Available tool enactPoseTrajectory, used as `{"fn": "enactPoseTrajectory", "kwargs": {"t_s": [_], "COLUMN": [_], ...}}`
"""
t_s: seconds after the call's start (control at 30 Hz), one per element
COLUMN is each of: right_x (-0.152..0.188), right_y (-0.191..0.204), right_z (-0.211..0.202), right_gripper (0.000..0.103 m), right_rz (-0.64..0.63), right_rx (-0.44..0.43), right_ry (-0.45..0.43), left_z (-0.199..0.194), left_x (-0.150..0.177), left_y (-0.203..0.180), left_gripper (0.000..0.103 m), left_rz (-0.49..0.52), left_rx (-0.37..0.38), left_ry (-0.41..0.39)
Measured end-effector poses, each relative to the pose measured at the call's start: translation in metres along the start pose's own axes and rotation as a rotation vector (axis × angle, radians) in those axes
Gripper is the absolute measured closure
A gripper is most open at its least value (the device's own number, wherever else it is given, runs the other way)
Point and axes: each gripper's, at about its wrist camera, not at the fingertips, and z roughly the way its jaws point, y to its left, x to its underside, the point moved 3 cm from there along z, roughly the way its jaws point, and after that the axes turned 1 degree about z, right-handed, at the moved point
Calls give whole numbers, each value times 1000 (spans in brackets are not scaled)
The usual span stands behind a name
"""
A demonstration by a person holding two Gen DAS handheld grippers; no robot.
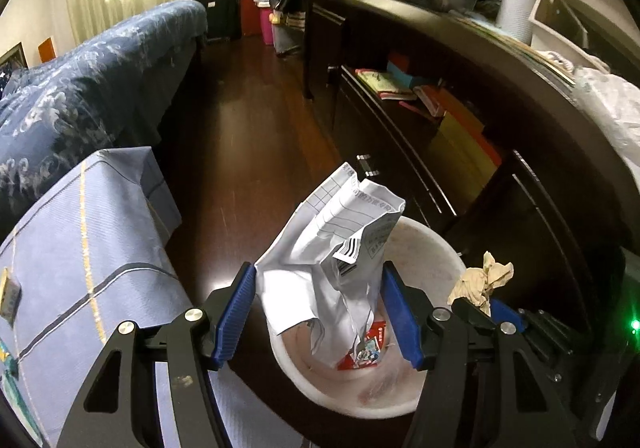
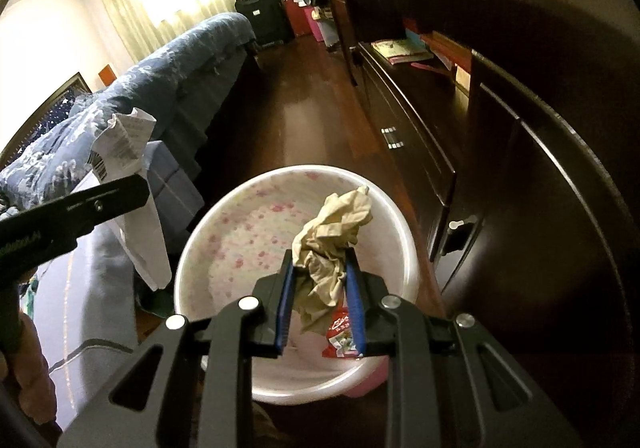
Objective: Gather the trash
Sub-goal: 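Carry wrapper and tissue to the wastebasket and open both tools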
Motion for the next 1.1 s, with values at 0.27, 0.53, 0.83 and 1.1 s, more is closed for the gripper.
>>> {"fn": "enactPoseTrajectory", "kwargs": {"t_s": [0.27,0.53,0.83,1.1], "right_x": [-1,-3,-3,2], "right_y": [7,4,15,55], "right_z": [14,9,-13,-56], "right_gripper": [75,52,42,32], "right_rz": [-25,-29,-50,-141], "right_rx": [0,5,-2,-34], "right_ry": [13,-16,-35,-96], "left_z": [18,12,-21,-86], "left_x": [-1,-4,1,31], "left_y": [0,7,15,51], "left_gripper": [38,27,22,16], "left_rz": [-8,-35,-55,-115], "left_rx": [-1,-5,7,-63], "left_ry": [34,17,-21,-98]}}
